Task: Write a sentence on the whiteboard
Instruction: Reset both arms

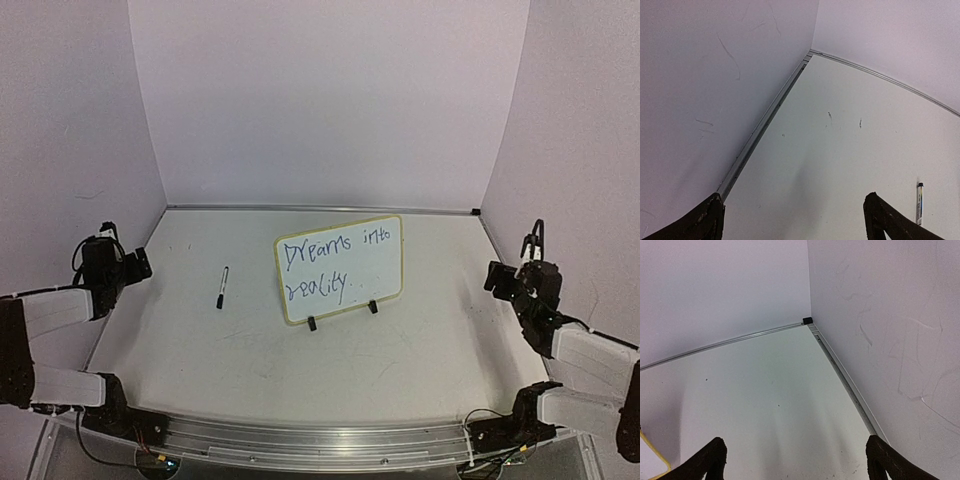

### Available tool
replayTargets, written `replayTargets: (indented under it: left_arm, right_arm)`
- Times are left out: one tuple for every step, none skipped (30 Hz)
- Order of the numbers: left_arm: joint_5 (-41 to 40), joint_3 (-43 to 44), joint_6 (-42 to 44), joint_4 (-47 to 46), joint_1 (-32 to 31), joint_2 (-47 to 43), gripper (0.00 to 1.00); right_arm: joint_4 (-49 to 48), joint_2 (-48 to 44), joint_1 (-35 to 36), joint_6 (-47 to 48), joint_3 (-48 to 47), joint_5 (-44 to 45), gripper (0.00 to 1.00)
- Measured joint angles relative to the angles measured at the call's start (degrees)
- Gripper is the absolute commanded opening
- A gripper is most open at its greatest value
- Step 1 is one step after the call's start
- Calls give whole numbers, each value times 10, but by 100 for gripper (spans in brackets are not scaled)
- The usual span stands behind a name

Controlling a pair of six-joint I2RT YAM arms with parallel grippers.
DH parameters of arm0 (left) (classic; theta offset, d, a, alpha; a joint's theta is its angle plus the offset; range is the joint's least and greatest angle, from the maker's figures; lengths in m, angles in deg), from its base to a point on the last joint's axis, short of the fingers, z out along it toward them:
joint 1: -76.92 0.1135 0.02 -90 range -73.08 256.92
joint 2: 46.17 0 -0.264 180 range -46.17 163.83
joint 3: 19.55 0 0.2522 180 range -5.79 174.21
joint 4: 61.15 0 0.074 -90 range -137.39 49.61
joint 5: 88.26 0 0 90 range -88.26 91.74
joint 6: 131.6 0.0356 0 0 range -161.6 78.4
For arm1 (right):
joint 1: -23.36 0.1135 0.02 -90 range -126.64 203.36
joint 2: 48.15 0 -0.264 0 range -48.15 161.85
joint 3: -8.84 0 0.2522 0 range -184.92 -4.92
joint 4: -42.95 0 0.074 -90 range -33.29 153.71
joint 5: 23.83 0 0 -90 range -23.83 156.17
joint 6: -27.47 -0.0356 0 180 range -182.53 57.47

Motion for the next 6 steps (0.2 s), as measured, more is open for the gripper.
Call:
replayTargets:
  left_arm:
    - [-4, -4, 1, -3, 0, 0, 96]
    - [-9, -8, 2, -6, 0, 0, 96]
    - [-12, -9, 3, -10, 0, 0, 97]
    - [-14, -10, 3, -15, 0, 0, 97]
    - [-16, -10, 3, -21, 0, 0, 97]
    - [-18, -10, 3, -26, 0, 0, 97]
  right_arm:
    - [-5, 3, 0, 0, 9, 5, 92]
    - [-11, 6, 0, -1, 17, 9, 92]
    - [-16, 7, 0, -1, 24, 11, 92]
    - [-21, 8, 0, -1, 30, 13, 92]
    - [-25, 8, 0, -1, 34, 15, 92]
    - [-29, 8, 0, -1, 36, 16, 92]
